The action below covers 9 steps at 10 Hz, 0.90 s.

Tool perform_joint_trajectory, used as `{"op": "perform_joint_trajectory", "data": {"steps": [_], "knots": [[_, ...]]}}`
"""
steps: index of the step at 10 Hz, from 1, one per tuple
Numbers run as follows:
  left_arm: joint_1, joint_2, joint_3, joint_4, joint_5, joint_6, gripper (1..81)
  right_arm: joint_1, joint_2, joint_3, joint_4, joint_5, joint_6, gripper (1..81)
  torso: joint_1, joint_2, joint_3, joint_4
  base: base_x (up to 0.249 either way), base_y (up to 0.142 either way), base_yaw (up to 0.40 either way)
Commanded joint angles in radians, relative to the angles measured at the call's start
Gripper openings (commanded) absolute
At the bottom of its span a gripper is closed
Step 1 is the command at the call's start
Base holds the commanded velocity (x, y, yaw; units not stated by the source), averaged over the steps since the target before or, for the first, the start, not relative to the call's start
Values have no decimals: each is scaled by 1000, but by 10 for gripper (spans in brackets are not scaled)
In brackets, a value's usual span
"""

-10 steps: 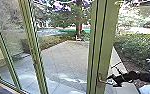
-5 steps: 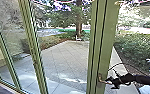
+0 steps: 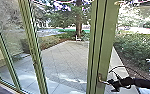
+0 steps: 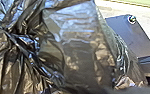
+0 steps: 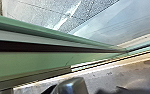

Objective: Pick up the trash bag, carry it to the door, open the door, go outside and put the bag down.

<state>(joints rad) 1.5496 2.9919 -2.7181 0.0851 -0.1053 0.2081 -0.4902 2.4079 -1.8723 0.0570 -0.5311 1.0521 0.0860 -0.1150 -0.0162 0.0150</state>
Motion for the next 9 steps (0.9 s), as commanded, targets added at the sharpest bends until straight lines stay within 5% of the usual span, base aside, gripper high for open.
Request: {"op": "perform_joint_trajectory", "data": {"steps": [1,6,9], "knots": [[-44,-2,-2,-4,49,2,10,91,15,23,4,-76,0,811,0,0,0,0,0,0,0],[-44,1,-2,-4,49,2,10,-44,30,78,-31,-60,-1,811,0,0,0,0,0,0,0],[-44,1,-2,-4,49,2,10,-95,41,90,-108,-44,-1,811,0,0,1,0,0,0,0]]}}
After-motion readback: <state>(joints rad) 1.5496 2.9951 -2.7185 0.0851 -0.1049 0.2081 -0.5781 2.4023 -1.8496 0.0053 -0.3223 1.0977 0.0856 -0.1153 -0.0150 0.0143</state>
